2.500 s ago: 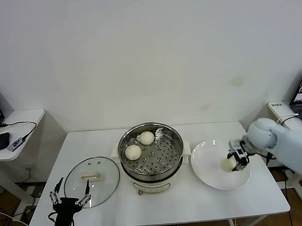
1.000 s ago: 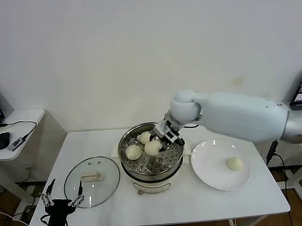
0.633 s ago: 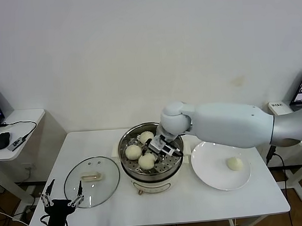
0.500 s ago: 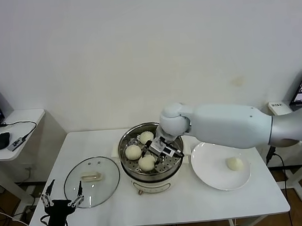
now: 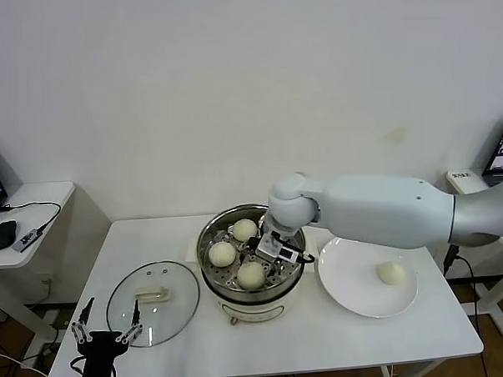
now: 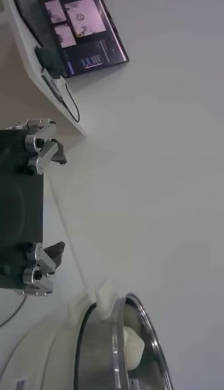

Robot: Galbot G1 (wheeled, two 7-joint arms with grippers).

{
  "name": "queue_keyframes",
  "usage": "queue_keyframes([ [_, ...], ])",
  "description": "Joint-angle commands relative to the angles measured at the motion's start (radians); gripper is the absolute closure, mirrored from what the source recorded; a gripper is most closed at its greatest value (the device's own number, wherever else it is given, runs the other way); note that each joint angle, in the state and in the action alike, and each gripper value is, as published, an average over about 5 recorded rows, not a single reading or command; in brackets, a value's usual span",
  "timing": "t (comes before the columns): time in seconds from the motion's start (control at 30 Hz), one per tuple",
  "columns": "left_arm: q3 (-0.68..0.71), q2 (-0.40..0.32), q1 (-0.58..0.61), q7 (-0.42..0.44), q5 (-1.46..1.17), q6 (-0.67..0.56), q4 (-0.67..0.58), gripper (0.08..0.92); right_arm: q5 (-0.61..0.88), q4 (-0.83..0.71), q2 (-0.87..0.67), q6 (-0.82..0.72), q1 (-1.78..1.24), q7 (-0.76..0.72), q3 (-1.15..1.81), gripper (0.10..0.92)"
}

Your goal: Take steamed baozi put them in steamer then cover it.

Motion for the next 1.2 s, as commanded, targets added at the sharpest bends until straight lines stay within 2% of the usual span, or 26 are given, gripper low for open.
queue_keyframes([
  [0.03, -0.002, 0.004, -0.002, 0.001, 0.000, 0.002, -0.001, 0.177, -0.013, -0.001, -0.016, 0.014, 0.014, 0.002, 0.018, 0.224],
  [0.23, -0.010, 0.018, -0.008, 0.003, -0.003, 0.005, -0.001, 0.177, 0.039, -0.001, -0.090, -0.050, 0.045, 0.002, 0.079, 0.203],
  [0.43, -0.010, 0.032, -0.009, 0.003, -0.006, 0.005, 0.002, 0.177, 0.089, -0.035, -0.205, -0.236, 0.077, -0.077, 0.137, 0.203],
  [0.6, -0.006, 0.039, -0.012, 0.004, -0.007, 0.004, 0.003, 0.177, 0.183, -0.002, -0.339, -0.365, 0.080, -0.106, 0.145, 0.203],
  [0.73, 0.001, 0.042, -0.018, 0.005, -0.007, 0.005, 0.003, 0.177, 0.196, 0.032, -0.465, -0.401, 0.022, -0.105, 0.171, 0.203],
  [0.97, 0.010, 0.044, -0.027, 0.009, -0.005, 0.010, 0.001, 0.177, 0.056, -0.020, -0.623, -0.359, -0.186, -0.111, 0.272, 0.203],
  [1.2, 0.016, 0.045, -0.026, 0.009, -0.004, 0.010, 0.011, 0.177, -0.104, -0.052, -0.681, -0.314, -0.496, -0.123, 0.507, 0.203],
])
